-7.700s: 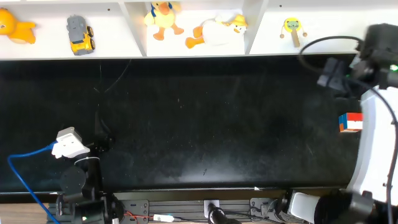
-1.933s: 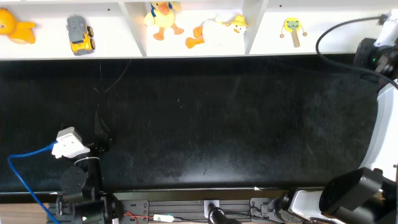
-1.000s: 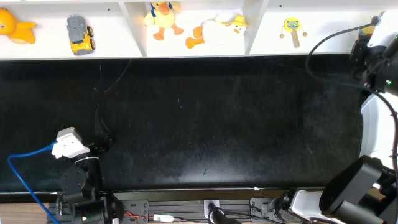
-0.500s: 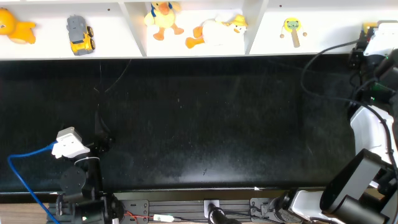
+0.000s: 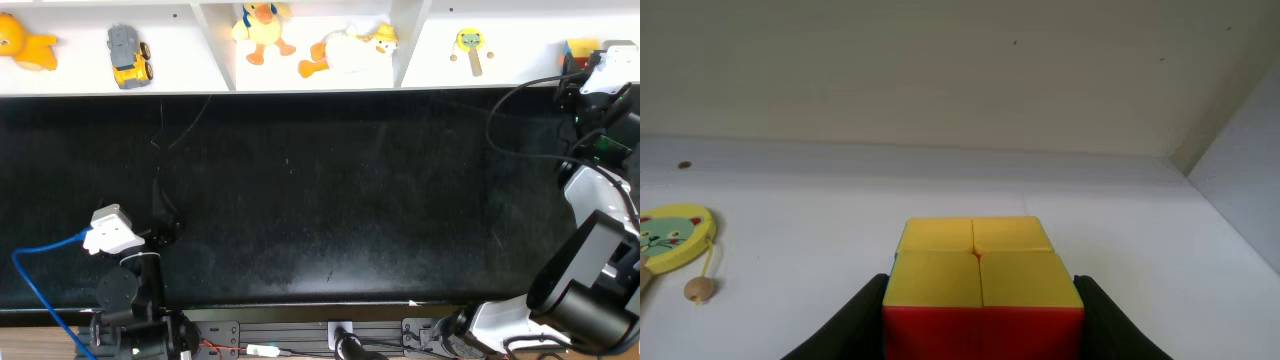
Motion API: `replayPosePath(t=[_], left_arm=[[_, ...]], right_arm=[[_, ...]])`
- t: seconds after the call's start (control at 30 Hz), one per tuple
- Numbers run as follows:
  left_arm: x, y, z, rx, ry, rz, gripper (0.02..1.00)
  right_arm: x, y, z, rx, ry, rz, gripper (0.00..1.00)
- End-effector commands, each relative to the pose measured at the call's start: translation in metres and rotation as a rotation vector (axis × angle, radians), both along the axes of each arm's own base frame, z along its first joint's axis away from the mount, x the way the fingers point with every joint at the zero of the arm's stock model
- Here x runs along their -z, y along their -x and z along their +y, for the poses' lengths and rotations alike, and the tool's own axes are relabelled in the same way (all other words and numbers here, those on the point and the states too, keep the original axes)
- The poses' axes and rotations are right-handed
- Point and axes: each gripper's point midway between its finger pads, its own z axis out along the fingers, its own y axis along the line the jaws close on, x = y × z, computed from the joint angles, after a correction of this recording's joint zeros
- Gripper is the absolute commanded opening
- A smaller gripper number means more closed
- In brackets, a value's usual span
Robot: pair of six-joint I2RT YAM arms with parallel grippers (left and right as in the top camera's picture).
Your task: Store Toys
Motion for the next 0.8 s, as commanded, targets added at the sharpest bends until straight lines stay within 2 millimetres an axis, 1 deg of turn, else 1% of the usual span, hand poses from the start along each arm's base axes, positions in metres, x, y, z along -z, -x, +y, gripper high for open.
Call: replayPosePath(t=[0.03, 0.2, 0.43, 0.8], left_arm=[[0.0, -0.001, -0.003, 0.016, -0.023, -0.001, 0.998], [0.0, -0.001, -0.003, 0.016, -0.023, -0.001, 0.998], [0.0, -0.001, -0.003, 0.016, -0.023, -0.001, 0.998], [0.0, -0.001, -0.003, 0.016, -0.023, -0.001, 0.998]], right_arm=[[0.007, -0.004, -0.001, -0.015, -0.044, -0.025, 0.047], [0.008, -0.011, -0.006, -0.012, -0.098, -0.086, 0.047], [0.029, -0.018, -0.004, -0.051, -0.155, -0.07, 0.045], [0.043, -0.027, -0.005, -0.071, -0.175, -0.045, 0.045]])
